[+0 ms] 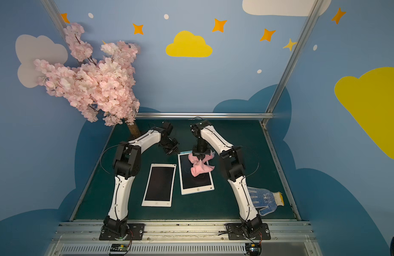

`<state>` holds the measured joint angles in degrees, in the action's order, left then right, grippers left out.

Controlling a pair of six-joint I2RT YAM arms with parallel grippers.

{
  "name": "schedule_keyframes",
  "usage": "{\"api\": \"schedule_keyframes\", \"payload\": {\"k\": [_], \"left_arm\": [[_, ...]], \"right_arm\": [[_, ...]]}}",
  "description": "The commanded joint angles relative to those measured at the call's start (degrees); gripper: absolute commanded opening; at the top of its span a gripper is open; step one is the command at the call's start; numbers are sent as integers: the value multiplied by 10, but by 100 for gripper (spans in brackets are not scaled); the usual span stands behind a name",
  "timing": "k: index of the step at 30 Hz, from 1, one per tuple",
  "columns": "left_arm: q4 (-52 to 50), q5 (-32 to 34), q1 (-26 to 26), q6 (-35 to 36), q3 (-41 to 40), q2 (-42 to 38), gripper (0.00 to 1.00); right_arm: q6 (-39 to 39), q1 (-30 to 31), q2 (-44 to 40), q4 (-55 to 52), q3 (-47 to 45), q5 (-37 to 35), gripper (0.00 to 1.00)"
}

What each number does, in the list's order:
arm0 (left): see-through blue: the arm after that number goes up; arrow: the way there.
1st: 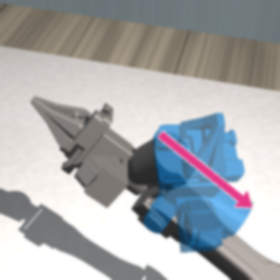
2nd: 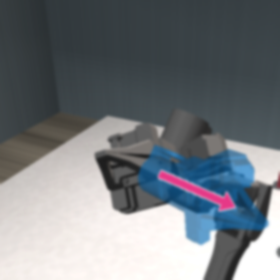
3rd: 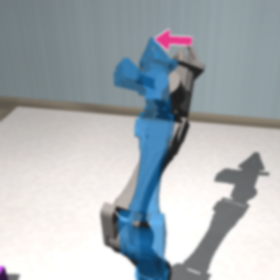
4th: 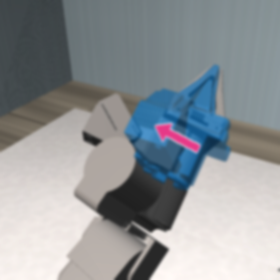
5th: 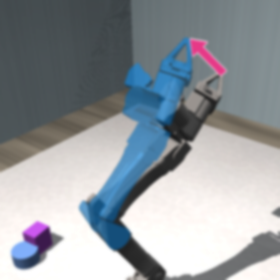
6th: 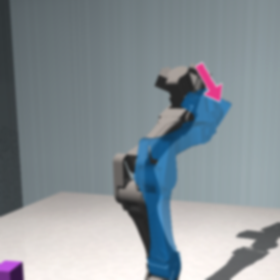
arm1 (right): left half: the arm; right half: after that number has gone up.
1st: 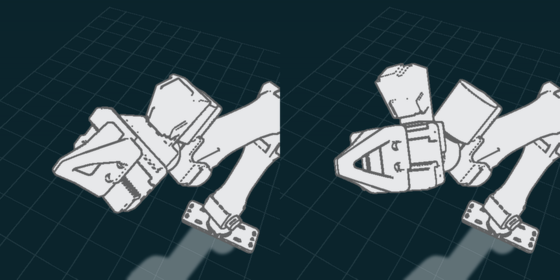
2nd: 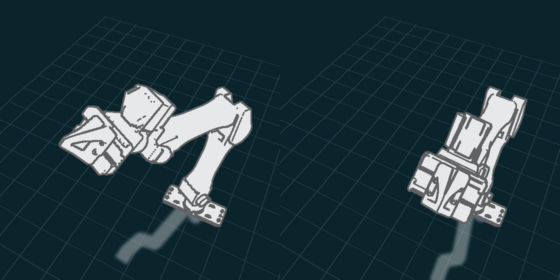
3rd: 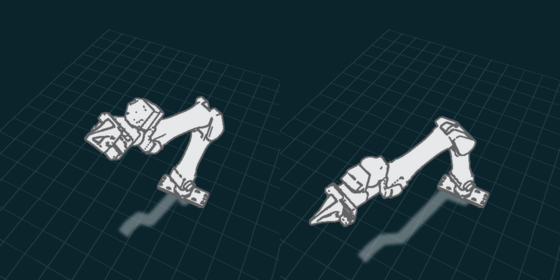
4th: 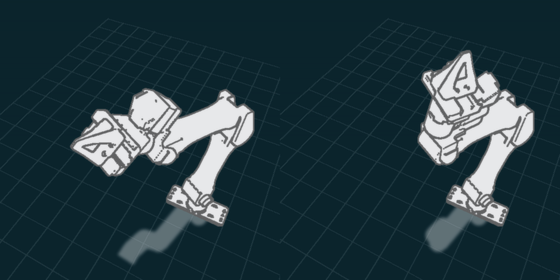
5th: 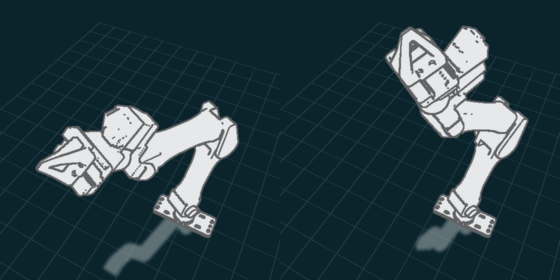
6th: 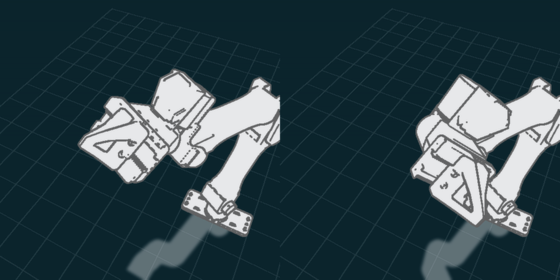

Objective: Wipe the drawing tablet
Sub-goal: Wipe the dirt from the drawing tablet.

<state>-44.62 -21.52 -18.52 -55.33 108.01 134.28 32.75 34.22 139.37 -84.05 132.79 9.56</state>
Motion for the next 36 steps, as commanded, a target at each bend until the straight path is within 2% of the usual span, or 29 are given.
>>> {"api": "schedule_keyframes", "payload": {"k": [1, 4, 7, 15, 19, 23, 30, 36], "left_arm": [[-22, 5, 2, 11, 12, 6, 7], [-22, 2, 2, 11, 12, 5, 7], [-22, 1, 3, 10, 14, 6, 7], [-21, -3, 3, 12, 14, 1, 7], [-21, -2, 3, 15, 12, -2, 7], [-20, 0, 2, 16, 8, -4, 7], [-20, 3, 2, 19, 5, -9, 7], [-18, 0, 2, 19, 3, -7, 7]], "right_arm": [[4, 37, 69, -74, 112, 30, 0], [14, 59, 92, -86, 151, 55, 0], [26, 69, 80, -68, 113, 70, 0], [26, 6, -70, 60, -169, 55, 0], [17, -27, -120, 97, -263, 42, 0], [10, -34, -123, 99, -267, 34, 0], [27, 28, -111, 108, -259, 39, 0], [23, 6, -143, 123, -322, 32, 0]]}}
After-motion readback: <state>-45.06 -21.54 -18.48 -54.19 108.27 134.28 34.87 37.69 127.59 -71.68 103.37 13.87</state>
